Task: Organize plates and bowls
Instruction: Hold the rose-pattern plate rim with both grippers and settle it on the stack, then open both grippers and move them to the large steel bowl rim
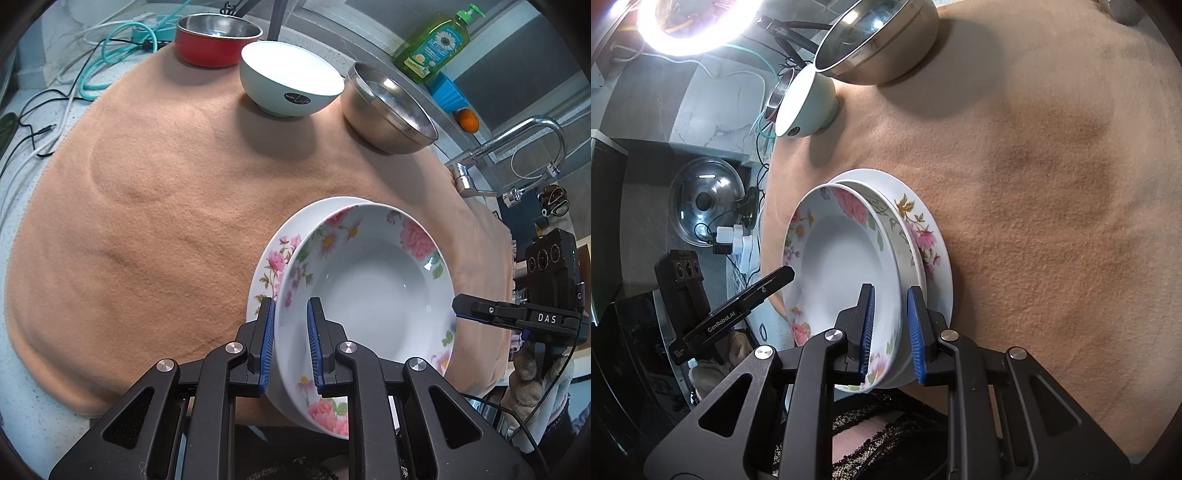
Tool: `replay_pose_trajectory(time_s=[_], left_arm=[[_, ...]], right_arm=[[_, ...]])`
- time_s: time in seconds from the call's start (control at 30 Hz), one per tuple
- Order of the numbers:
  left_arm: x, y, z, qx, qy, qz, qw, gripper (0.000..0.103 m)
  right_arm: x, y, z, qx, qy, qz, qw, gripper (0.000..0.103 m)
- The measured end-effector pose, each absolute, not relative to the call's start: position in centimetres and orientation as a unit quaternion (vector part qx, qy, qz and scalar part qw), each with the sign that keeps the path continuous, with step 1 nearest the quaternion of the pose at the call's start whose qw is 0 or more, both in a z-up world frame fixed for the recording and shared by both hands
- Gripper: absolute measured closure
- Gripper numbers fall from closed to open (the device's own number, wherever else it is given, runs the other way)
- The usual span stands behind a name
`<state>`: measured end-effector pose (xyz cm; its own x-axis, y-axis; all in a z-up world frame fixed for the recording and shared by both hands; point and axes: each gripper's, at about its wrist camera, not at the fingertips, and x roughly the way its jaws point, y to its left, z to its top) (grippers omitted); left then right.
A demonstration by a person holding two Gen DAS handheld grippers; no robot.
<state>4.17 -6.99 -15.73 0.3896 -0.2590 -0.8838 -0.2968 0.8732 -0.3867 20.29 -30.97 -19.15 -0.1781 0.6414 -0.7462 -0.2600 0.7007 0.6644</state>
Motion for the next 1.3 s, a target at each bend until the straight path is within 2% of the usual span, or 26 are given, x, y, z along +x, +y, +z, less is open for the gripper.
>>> replay_pose_trajectory(time_s=[0.73,1.03,1.3], left_arm=[[4.4,-6.6,-15.4,-0.253,0.551,0.014,0.795,0.087],[6.2,-4.9,-13.4,-0.251,0.527,0.022,0.812,0.087],[10.7,-5.6,-11.0,-0.224,0.501,0.005,0.836,0.087]], right_arm=[[21.2,-31.6,-18.3,0.131,0.668,0.353,0.642,0.084],[24.5,-32.0,-15.4,0.119,0.624,0.348,0.69,0.084],[29.4,-31.9,-13.2,0.105,0.582,0.329,0.736,0.084]])
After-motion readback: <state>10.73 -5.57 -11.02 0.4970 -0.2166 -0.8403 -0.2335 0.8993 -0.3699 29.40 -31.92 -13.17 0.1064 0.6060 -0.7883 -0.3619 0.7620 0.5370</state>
